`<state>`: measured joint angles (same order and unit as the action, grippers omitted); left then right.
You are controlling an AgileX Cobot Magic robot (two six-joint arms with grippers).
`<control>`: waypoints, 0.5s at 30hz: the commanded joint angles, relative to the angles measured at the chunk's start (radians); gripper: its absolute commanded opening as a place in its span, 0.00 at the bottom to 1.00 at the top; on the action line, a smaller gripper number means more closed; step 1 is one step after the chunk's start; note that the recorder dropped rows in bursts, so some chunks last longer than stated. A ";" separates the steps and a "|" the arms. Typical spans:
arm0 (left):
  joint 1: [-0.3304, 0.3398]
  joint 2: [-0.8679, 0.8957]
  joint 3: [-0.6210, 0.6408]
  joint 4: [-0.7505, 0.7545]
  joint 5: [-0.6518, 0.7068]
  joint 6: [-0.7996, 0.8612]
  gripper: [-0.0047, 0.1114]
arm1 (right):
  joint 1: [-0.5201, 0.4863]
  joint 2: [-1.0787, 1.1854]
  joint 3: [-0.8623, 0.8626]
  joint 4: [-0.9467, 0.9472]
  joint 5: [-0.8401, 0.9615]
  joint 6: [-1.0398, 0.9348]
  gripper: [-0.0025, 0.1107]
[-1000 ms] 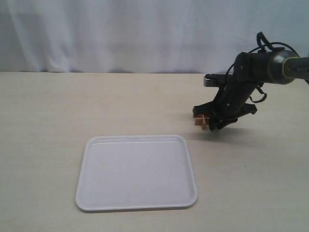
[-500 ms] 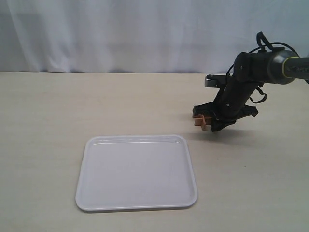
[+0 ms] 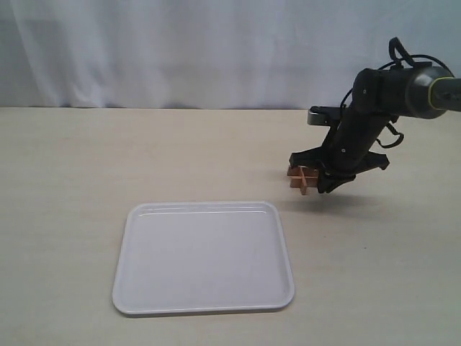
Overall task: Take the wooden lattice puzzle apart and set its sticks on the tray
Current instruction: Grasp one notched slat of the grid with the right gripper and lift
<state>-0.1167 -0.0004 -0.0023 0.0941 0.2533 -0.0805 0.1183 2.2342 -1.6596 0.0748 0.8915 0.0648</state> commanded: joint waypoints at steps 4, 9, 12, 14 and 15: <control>-0.001 0.000 0.002 0.000 -0.011 -0.003 0.04 | 0.000 -0.055 -0.003 -0.010 0.015 0.008 0.06; -0.001 0.000 0.002 0.000 -0.011 -0.003 0.04 | 0.000 -0.082 -0.003 -0.010 0.029 0.008 0.06; -0.001 0.000 0.002 0.000 -0.011 -0.003 0.04 | 0.000 -0.097 -0.003 -0.010 0.045 0.008 0.06; -0.001 0.000 0.002 0.000 -0.011 -0.003 0.04 | 0.000 -0.104 -0.003 -0.010 0.060 0.006 0.06; -0.001 0.000 0.002 0.000 -0.011 -0.003 0.04 | 0.000 -0.109 -0.003 -0.010 0.071 0.002 0.06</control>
<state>-0.1167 -0.0004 -0.0023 0.0941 0.2533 -0.0805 0.1183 2.1449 -1.6596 0.0748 0.9354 0.0679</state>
